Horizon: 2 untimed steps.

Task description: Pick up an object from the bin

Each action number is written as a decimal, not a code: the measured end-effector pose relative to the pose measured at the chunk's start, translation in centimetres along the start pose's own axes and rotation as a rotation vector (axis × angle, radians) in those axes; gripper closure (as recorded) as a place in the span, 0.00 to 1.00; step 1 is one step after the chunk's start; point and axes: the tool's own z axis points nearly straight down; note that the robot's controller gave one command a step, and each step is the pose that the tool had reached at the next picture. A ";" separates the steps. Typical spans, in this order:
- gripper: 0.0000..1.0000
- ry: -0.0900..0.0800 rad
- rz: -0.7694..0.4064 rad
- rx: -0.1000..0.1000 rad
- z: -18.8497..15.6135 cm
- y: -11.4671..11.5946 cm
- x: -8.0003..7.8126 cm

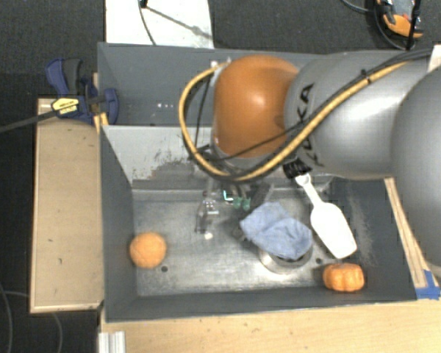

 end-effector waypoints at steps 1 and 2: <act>0.00 -0.008 0.005 -0.001 -0.5 -0.1 -0.2; 0.00 -0.012 0.028 -0.003 6.7 5.1 1.4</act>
Offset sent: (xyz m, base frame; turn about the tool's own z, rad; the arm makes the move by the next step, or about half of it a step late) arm -0.0272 0.0814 -0.1119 0.0392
